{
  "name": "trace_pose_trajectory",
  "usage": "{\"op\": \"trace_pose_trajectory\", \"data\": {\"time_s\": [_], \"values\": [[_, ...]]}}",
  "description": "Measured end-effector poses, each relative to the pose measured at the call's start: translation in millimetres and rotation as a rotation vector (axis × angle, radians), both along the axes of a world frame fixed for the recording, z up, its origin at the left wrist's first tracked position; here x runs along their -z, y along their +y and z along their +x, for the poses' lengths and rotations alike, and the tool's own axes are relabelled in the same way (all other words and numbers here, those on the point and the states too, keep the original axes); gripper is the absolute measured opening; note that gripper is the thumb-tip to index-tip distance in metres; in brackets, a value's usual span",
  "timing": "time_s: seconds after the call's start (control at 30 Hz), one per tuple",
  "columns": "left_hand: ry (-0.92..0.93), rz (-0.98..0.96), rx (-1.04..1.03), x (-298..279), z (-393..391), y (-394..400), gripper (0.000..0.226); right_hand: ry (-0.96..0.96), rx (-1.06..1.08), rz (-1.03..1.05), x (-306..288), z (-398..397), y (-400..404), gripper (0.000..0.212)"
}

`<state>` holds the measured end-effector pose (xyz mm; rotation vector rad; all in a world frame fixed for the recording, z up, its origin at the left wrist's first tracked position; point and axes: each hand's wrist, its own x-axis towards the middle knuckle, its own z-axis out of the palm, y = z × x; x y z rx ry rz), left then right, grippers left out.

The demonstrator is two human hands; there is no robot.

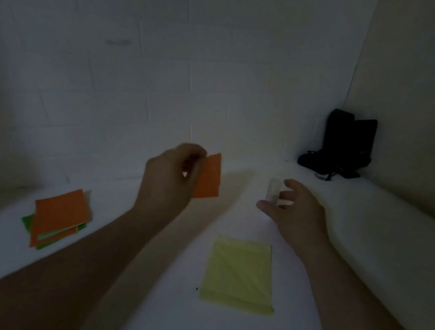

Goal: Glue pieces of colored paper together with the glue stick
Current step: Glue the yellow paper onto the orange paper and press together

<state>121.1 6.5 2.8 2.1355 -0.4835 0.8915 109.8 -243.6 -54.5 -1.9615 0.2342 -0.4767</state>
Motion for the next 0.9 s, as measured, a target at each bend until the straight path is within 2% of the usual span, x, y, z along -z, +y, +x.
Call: {"op": "trace_pose_trajectory", "data": {"time_s": [0.03, 0.1, 0.17, 0.27, 0.37, 0.47, 0.53, 0.57, 0.63, 0.7, 0.8, 0.9], "values": [[0.028, -0.096, 0.0, -8, -4, 5, 0.012, -0.054, 0.053, 0.002, -4, -2, 1, 0.063], [0.091, -0.29, 0.021, -20, -12, 12, 0.011, -0.226, 0.176, -0.051, -16, -8, 2, 0.032], [0.169, -0.484, 0.064, -25, -21, 18, 0.014, -0.413, 0.216, -0.079, -31, -20, 8, 0.009], [0.275, -0.665, 0.19, -18, -35, 26, 0.026, -0.5, 0.025, -0.003, -46, -40, 30, 0.017], [0.373, -0.872, 0.325, -7, -49, 28, 0.03, -0.216, -0.25, 0.072, -47, -55, 51, 0.049], [0.463, -1.035, 0.38, -5, -64, 25, 0.03, 0.136, -0.462, 0.327, -53, -65, 61, 0.074], [0.481, -1.078, 0.368, -3, -70, 23, 0.029, 0.242, -0.591, 0.514, -59, -71, 64, 0.074], [0.484, -1.094, 0.357, -1, -72, 23, 0.029, 0.234, -0.62, 0.578, -61, -73, 64, 0.067], [0.496, -1.094, 0.355, 4, -76, 23, 0.029, 0.122, -0.609, 0.606, -58, -71, 64, 0.038], [0.519, -0.988, 0.373, 10, -81, 23, 0.029, 0.012, -0.503, 0.584, -55, -67, 64, 0.009], [0.599, -0.773, 0.398, 18, -84, 29, 0.033, -0.065, -0.423, 0.588, -51, -59, 57, 0.011], [0.725, -0.708, 0.543, 22, -87, 31, 0.031, -0.113, -0.442, 0.521, -50, -56, 53, 0.021]]}}
